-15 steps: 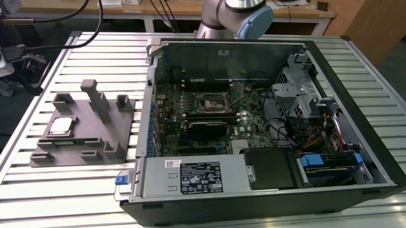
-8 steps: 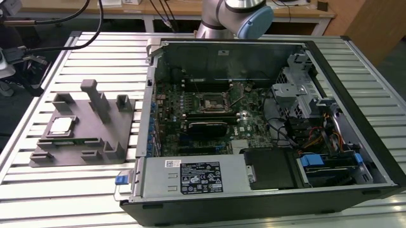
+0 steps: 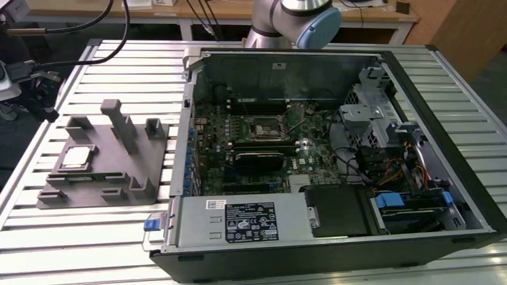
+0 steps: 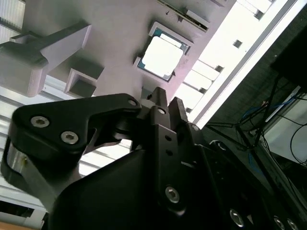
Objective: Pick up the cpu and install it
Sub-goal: 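Pick up the cpu and move it towards the insertion slot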
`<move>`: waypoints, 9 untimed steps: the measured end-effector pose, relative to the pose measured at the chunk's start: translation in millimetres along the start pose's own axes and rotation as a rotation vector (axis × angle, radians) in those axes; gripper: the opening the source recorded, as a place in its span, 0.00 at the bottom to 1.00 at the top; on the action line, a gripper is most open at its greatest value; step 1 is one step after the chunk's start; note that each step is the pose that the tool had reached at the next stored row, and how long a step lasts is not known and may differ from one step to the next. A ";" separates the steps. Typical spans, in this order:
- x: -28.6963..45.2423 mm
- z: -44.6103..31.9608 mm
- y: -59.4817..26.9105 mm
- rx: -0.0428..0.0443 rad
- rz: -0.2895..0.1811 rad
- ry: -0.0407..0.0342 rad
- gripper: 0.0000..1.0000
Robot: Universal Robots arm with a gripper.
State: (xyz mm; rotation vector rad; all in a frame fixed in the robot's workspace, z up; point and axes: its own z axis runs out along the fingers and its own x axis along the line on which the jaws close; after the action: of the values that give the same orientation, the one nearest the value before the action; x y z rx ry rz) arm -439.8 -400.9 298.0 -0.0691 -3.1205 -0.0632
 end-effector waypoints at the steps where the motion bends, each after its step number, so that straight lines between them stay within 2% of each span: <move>1: 0.0 0.6 0.0 0.0000 0.000 0.0001 0.23; 3: 0.0 1.9 -0.1 0.0000 0.000 0.0000 0.35; 6: -0.1 4.7 -0.2 0.0002 -0.003 0.0008 0.41; 7: -0.1 5.9 -0.3 0.0003 -0.005 0.0015 0.47; 9: -0.1 8.7 -0.4 0.0003 -0.007 0.0022 0.47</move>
State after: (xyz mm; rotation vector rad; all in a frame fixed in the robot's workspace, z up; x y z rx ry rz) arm -439.8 -400.9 289.3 -0.0579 -3.1187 -0.0628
